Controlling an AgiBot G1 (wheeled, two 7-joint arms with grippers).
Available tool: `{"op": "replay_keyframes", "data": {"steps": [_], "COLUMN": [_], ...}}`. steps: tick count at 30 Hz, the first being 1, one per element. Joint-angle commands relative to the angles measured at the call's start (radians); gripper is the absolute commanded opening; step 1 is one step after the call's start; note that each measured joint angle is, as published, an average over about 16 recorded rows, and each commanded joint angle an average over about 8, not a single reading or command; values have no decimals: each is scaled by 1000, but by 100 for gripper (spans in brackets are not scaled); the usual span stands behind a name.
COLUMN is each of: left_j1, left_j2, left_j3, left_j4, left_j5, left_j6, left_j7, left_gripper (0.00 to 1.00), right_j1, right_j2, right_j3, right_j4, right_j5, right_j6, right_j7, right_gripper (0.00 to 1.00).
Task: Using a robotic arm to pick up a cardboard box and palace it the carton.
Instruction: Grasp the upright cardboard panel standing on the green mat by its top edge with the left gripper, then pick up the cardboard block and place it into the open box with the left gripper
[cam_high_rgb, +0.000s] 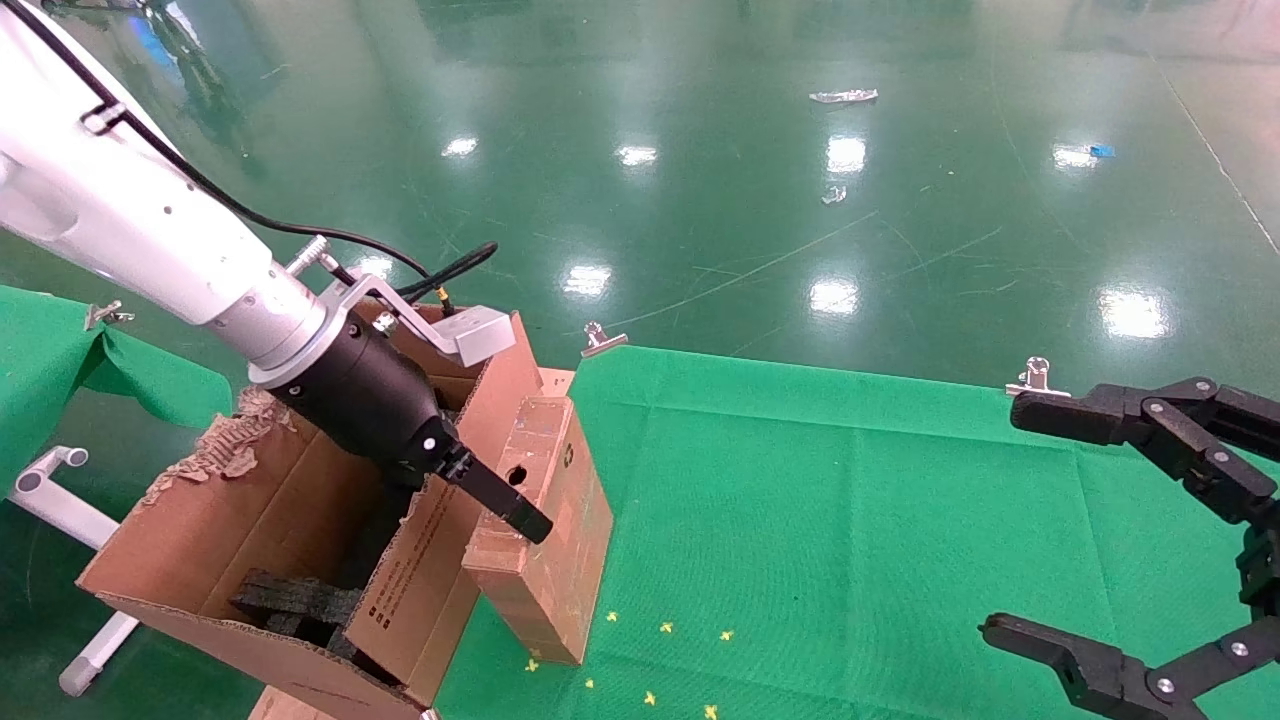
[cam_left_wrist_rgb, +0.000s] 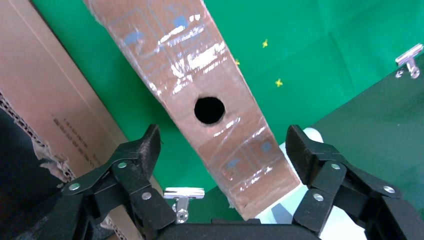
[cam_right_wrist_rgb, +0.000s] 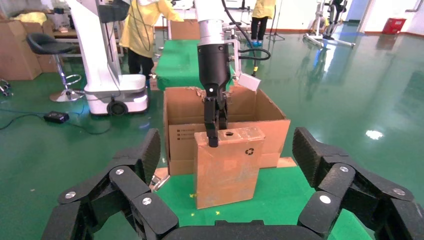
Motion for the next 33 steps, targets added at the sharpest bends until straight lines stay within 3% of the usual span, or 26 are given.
{"op": "replay_keyframes", "data": {"steps": [1, 12, 22, 33], "left_j1": [-7, 13, -30, -204], "left_j2": [-8, -33, -11, -67], "left_j3": [5, 14, 35, -27], "left_j4": [-27, -142, -211, -333], "left_j5": [10, 25, 95, 128], "left_j6": [-4, -59, -49, -56], "left_j7": [-16, -58, -41, 79], "left_gripper": [0, 0, 0, 0], "right_j1": [0, 0, 0, 0], "right_j2": [0, 0, 1, 1], "right_j3": [0, -1, -1, -2], "right_j4": [0, 0, 0, 0], "right_j5": [0, 1, 1, 2], "right_j6": [0, 0, 1, 1], "right_j7": [0, 0, -1, -1], "right_gripper": [0, 0, 0, 0]}}
